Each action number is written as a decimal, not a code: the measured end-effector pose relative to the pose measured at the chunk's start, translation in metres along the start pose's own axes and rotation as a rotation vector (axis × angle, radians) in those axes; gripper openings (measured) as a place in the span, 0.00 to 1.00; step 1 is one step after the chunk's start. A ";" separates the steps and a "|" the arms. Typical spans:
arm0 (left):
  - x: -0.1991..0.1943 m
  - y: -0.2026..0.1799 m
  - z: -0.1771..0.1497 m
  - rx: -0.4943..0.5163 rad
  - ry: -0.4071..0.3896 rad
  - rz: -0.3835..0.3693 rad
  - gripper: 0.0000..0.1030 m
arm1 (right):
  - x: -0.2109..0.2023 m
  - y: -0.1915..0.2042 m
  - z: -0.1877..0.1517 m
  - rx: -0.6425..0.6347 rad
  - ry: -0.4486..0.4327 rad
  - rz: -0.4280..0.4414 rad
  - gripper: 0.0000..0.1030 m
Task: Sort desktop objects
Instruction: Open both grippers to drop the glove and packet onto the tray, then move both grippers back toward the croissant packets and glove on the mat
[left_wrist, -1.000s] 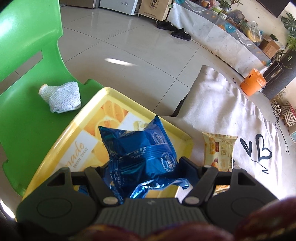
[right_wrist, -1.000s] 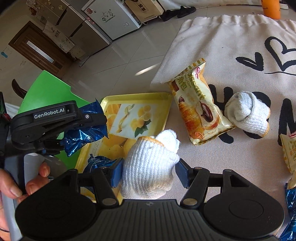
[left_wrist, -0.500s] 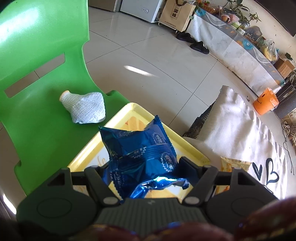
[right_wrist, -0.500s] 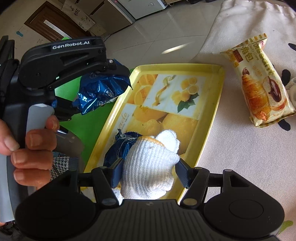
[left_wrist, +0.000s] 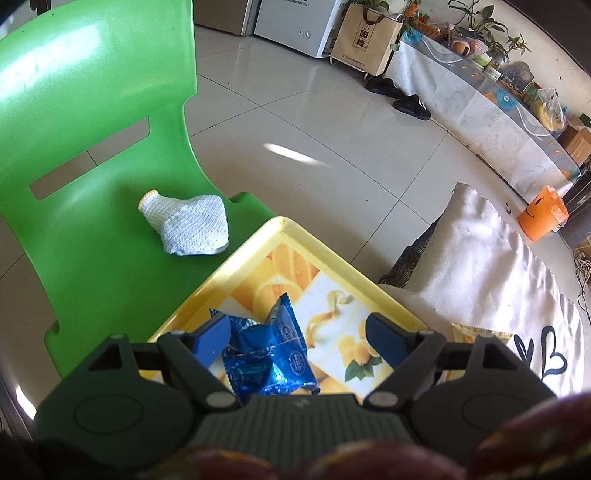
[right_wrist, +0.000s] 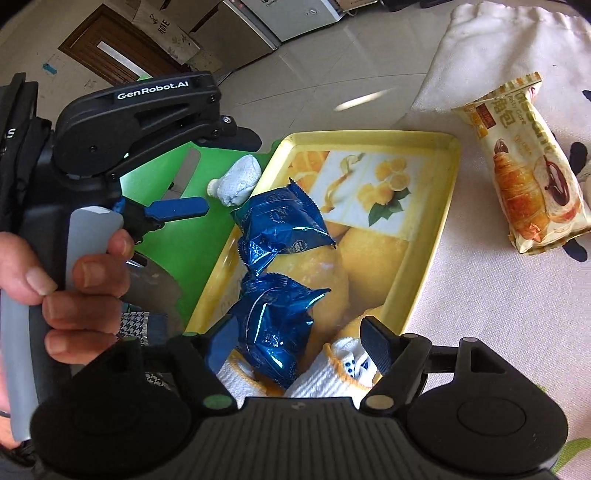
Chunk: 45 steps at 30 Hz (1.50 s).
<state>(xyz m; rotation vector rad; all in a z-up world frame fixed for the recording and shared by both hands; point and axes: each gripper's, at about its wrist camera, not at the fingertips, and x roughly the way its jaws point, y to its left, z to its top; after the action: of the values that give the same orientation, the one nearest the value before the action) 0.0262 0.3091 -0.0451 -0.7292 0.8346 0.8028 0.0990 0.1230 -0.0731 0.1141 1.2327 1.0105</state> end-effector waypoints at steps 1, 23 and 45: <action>0.000 -0.001 -0.001 0.004 0.002 0.000 0.81 | 0.001 0.001 0.002 0.003 -0.002 -0.002 0.72; 0.001 -0.030 -0.023 0.078 0.044 -0.033 0.94 | -0.040 -0.024 0.001 0.025 -0.022 -0.105 0.80; -0.001 -0.072 -0.050 0.153 0.056 -0.069 0.99 | -0.101 -0.071 0.006 0.174 -0.135 -0.298 0.80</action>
<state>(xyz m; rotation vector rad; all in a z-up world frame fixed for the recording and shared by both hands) 0.0686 0.2322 -0.0512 -0.6436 0.9057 0.6515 0.1474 0.0145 -0.0379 0.1277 1.1716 0.6266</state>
